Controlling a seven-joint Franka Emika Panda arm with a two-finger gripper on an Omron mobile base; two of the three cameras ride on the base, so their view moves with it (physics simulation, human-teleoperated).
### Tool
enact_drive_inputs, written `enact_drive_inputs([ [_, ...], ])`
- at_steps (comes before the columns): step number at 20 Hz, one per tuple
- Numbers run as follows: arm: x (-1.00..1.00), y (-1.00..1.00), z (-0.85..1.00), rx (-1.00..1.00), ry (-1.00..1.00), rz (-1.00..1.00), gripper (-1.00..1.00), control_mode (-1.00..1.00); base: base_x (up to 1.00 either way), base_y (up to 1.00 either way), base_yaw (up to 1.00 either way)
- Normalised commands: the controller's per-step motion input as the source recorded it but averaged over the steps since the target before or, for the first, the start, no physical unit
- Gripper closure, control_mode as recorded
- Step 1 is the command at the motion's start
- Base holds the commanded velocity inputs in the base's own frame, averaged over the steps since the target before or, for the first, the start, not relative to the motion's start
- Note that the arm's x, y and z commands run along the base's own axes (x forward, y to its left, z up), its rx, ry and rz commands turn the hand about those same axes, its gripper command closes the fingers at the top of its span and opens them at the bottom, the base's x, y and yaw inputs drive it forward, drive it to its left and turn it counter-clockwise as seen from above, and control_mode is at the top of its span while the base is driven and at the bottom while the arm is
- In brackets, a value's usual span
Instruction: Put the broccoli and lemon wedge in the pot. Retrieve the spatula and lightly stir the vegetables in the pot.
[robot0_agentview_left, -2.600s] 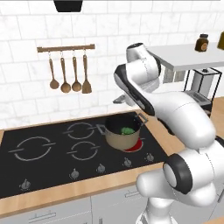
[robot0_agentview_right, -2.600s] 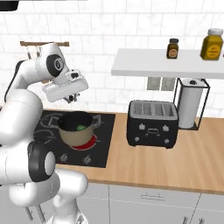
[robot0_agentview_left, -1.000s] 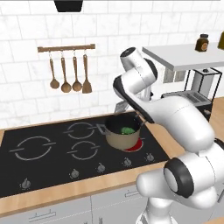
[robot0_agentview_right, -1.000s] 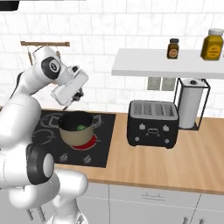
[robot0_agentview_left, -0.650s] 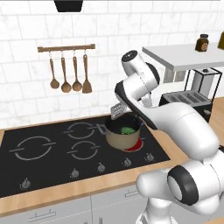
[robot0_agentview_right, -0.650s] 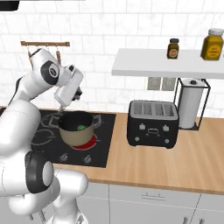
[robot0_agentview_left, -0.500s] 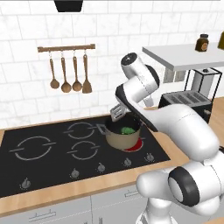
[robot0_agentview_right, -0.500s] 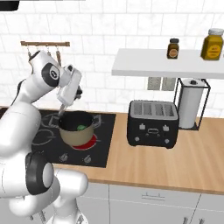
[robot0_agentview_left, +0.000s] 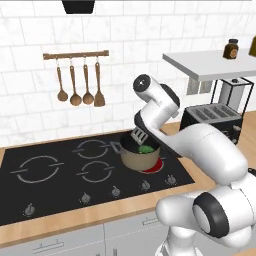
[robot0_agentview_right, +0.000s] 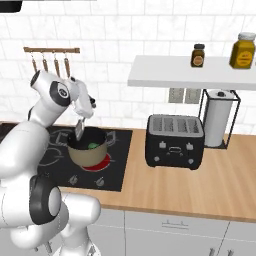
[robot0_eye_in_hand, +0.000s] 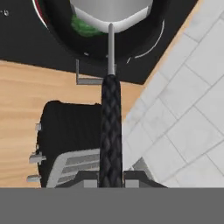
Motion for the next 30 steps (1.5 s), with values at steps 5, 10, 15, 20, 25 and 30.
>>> enact_drive_inputs([
  [5,0.27,0.33,0.00,-0.31,0.09,0.33,1.00,-1.00,0.00,0.00,0.00],
  [10,0.05,0.06,0.00,-0.02,0.07,0.04,1.00,-1.00,0.00,0.00,0.00],
  [15,0.03,0.01,0.00,0.00,0.00,0.00,1.00,-1.00,0.00,0.00,0.00],
  [20,0.20,0.06,-0.04,-0.01,0.00,0.00,1.00,-1.00,0.00,0.00,0.00],
  [25,0.29,0.09,-0.18,-0.06,0.02,0.00,1.00,-1.00,0.00,0.00,0.00],
  [30,0.21,0.15,-0.32,-0.10,0.04,0.00,1.00,-1.00,0.00,0.00,0.00],
])
